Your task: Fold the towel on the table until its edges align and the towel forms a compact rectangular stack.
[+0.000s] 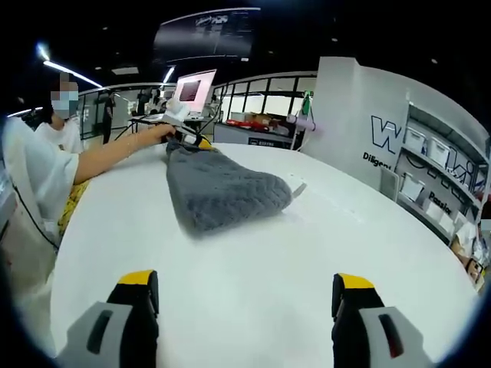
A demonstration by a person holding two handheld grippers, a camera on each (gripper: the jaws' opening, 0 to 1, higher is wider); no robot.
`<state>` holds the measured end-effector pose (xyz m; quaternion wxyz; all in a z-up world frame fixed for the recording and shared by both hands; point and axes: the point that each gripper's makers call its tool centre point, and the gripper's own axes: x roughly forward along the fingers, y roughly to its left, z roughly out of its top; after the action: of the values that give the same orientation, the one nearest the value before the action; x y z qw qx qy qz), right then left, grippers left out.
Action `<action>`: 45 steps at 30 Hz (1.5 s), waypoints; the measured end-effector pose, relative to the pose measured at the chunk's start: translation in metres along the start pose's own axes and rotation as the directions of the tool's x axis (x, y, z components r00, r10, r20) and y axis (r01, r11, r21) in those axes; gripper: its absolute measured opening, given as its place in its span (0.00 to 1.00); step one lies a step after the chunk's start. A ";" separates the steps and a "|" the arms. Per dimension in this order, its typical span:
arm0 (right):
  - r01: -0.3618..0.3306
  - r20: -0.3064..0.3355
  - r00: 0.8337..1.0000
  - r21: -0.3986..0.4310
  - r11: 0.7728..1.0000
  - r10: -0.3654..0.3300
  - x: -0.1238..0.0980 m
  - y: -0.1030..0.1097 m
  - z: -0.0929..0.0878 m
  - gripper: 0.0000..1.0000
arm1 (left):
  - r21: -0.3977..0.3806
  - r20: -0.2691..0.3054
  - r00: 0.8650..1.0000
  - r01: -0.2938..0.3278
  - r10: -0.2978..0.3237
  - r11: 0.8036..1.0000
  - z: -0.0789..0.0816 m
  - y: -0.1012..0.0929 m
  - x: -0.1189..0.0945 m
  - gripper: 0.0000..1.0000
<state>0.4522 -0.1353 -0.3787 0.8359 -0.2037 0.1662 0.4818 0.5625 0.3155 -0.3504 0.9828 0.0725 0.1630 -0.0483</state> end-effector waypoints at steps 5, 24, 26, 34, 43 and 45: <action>-0.002 -0.001 1.000 0.000 1.000 0.002 0.000 0.000 0.000 0.98 | 0.007 0.027 0.998 0.060 -0.060 0.998 0.008 -0.026 -0.027 0.36; -0.015 -0.011 1.000 0.001 1.000 0.015 0.003 0.003 -0.002 0.98 | 0.078 -0.034 0.978 0.207 -0.205 0.975 -0.011 -0.104 -0.107 0.72; -0.016 -0.013 1.000 0.000 1.000 0.016 0.003 0.003 -0.002 0.98 | 0.090 -0.041 0.978 0.209 -0.206 0.974 -0.012 -0.108 -0.114 0.76; -0.023 -0.016 1.000 -0.004 1.000 0.023 0.004 0.005 -0.002 0.98 | 0.087 -0.022 0.965 0.264 -0.263 0.961 -0.011 -0.128 -0.141 0.80; -0.024 -0.022 0.999 -0.006 1.000 0.024 0.005 0.006 -0.003 0.98 | 0.090 -0.068 0.959 0.282 -0.276 0.955 -0.031 -0.140 -0.147 0.89; -0.025 -0.023 0.999 -0.006 1.000 0.024 0.005 0.006 -0.003 0.98 | 0.068 -0.082 0.958 0.279 -0.274 0.958 -0.036 -0.141 -0.147 0.93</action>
<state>0.4494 -0.1306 -0.3852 0.8273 -0.2099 0.1768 0.4901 0.3957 0.1925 -0.3534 0.9562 0.0896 0.2049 -0.1890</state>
